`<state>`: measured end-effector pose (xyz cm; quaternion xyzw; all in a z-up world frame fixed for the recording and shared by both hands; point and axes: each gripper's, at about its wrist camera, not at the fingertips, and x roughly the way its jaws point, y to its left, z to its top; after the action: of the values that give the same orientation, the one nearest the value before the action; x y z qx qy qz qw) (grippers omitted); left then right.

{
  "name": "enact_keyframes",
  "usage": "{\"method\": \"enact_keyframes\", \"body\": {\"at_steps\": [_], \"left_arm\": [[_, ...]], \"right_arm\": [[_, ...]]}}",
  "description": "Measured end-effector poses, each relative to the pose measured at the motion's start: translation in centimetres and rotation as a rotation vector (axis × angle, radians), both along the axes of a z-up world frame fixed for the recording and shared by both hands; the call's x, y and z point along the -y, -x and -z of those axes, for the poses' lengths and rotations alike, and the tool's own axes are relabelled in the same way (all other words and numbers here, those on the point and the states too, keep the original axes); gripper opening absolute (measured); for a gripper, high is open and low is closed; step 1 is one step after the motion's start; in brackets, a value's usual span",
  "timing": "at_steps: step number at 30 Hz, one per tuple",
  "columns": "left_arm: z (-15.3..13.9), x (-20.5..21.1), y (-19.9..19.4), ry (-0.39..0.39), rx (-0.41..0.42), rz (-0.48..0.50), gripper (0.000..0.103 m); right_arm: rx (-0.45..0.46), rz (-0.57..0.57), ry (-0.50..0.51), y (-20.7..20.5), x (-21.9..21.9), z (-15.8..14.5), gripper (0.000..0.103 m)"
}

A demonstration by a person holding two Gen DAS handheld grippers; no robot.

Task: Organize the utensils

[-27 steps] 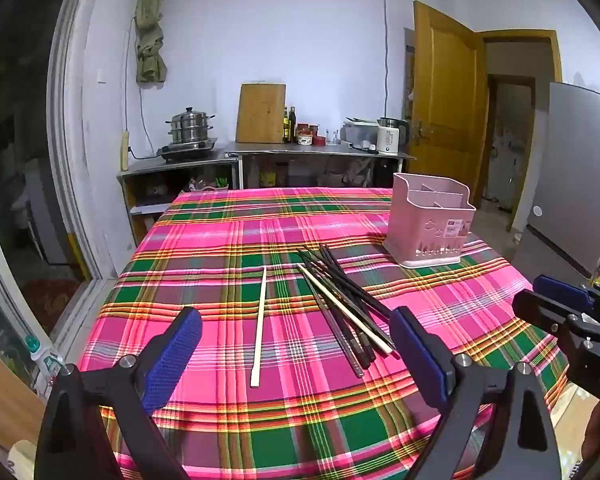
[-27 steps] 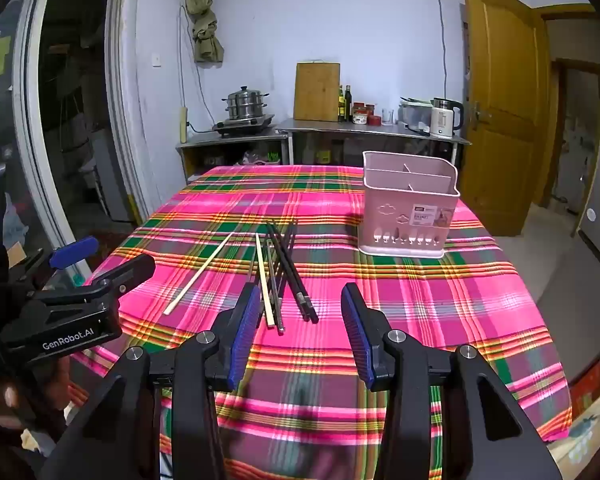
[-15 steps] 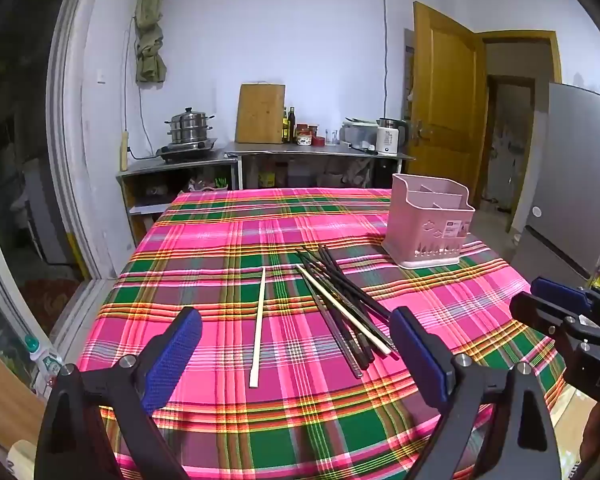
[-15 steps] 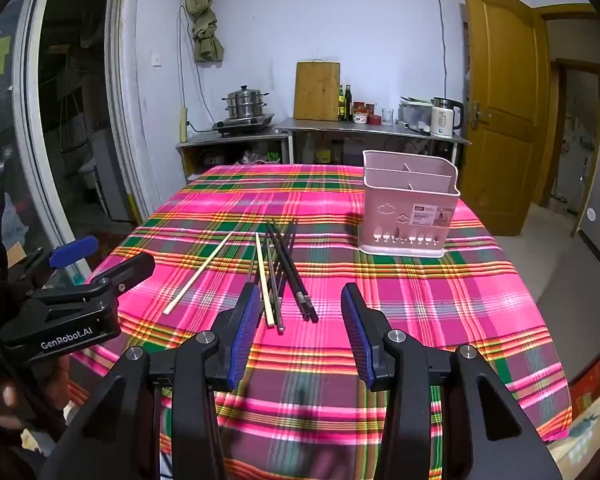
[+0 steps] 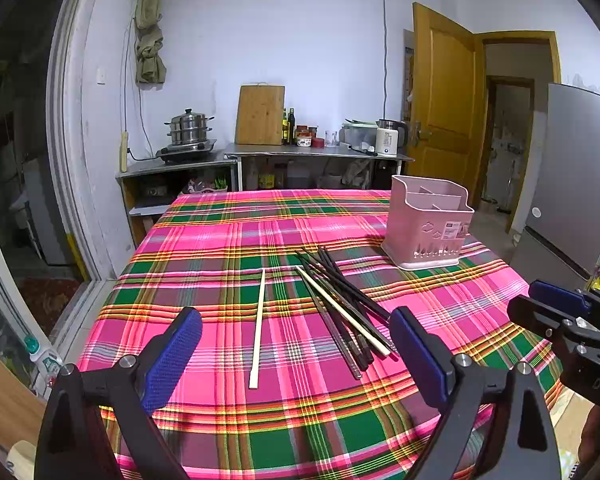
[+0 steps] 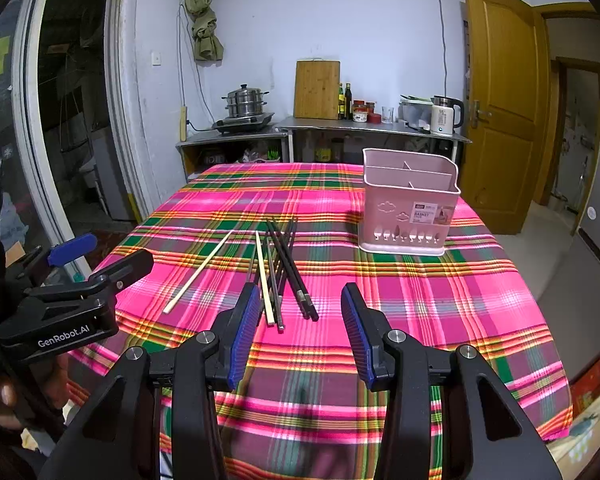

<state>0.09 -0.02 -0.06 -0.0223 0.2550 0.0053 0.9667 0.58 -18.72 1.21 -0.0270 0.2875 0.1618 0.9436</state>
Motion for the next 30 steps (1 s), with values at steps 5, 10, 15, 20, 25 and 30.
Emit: {"method": "enact_keyframes", "body": {"at_steps": [5,10,15,20,25,30], "left_arm": [[-0.01,-0.01,0.02,0.0,0.001,0.001,0.095],[-0.34,0.26,-0.13,0.0,0.001,0.001,0.095],[-0.28,0.25,0.35,-0.001,0.002,0.0,0.095],[-0.35,0.27,0.36,0.0,0.001,0.001,0.095],[-0.3,0.23,0.39,0.002,0.001,0.0,0.095],[-0.53,0.09,0.49,0.001,0.001,-0.001,0.095]], "right_arm": [[-0.003,0.0,0.0,-0.07,-0.02,-0.03,0.043],[-0.004,0.0,0.0,0.04,0.14,0.23,0.043],[-0.004,0.0,0.0,-0.04,0.09,0.12,0.043],[-0.007,0.0,0.002,-0.09,0.03,0.34,0.043],[-0.009,0.001,0.0,-0.09,0.06,0.37,0.043],[-0.01,0.0,0.001,-0.11,0.05,0.37,0.043]]}}
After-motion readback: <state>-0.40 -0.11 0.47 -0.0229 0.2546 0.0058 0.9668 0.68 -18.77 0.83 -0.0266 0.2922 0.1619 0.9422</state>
